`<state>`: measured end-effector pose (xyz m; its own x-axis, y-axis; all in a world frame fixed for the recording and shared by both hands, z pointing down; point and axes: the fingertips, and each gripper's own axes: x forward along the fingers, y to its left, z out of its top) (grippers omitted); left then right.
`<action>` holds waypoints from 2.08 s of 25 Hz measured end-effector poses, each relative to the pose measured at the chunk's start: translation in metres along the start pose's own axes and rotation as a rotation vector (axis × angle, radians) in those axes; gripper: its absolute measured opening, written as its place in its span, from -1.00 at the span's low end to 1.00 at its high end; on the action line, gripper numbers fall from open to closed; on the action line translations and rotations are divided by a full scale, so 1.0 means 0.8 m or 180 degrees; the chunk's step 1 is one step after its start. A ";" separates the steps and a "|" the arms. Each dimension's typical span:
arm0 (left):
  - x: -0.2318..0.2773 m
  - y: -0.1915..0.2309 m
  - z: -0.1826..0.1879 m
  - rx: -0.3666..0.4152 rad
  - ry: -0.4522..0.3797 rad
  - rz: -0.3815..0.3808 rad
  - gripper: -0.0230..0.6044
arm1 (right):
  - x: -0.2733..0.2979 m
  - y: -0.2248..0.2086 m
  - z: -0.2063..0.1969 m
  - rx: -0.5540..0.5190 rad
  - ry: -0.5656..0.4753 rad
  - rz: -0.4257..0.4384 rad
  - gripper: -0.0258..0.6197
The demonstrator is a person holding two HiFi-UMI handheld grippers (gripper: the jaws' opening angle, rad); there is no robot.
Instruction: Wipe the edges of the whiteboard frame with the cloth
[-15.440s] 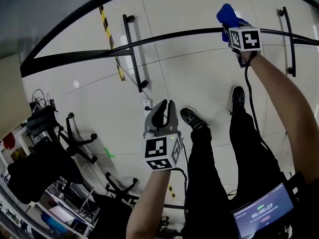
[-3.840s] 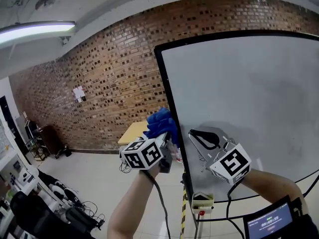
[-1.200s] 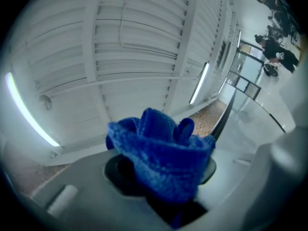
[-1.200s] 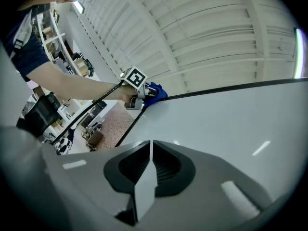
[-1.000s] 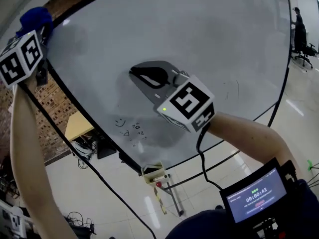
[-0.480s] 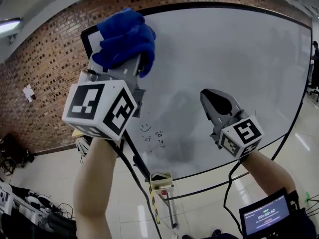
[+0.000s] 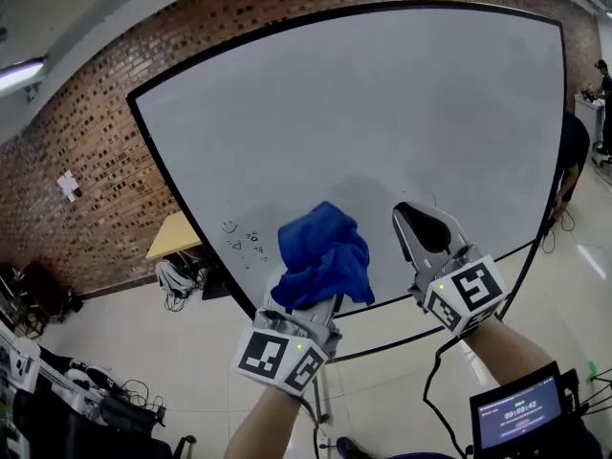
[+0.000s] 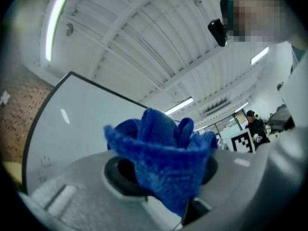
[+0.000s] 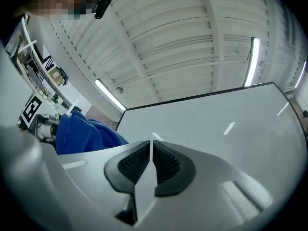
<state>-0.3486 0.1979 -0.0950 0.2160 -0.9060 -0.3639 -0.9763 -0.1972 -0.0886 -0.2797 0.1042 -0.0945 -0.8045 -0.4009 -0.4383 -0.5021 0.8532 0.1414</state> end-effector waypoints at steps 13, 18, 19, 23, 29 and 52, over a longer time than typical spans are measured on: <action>-0.136 -0.227 -0.172 -0.0357 0.1000 -0.0090 -0.35 | -0.275 0.058 -0.090 0.0410 0.0749 0.0088 -0.84; -0.225 -0.252 -0.197 -0.0430 0.1112 0.0011 -0.37 | -0.348 0.127 -0.123 0.0448 0.1150 0.0165 -0.87; -0.243 -0.255 -0.202 -0.0462 0.1154 0.0018 -0.37 | -0.359 0.140 -0.130 0.0472 0.1228 0.0167 -0.87; -0.313 -0.266 -0.224 -0.0651 0.1350 0.0009 -0.37 | -0.403 0.187 -0.161 0.0700 0.1613 0.0086 -0.87; -0.378 -0.282 -0.236 -0.0855 0.1518 -0.0008 -0.37 | -0.437 0.240 -0.156 0.0857 0.1762 0.0020 -0.87; -0.349 -0.337 -0.231 -0.0663 0.1630 0.0104 -0.37 | -0.488 0.215 -0.135 0.0927 0.1611 0.0174 -0.87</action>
<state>-0.1474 0.4352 0.2018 0.2045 -0.9690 0.1385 -0.9748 -0.1886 0.1192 -0.0863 0.3712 0.1964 -0.9141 -0.4021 0.0514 -0.4054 0.9050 -0.1294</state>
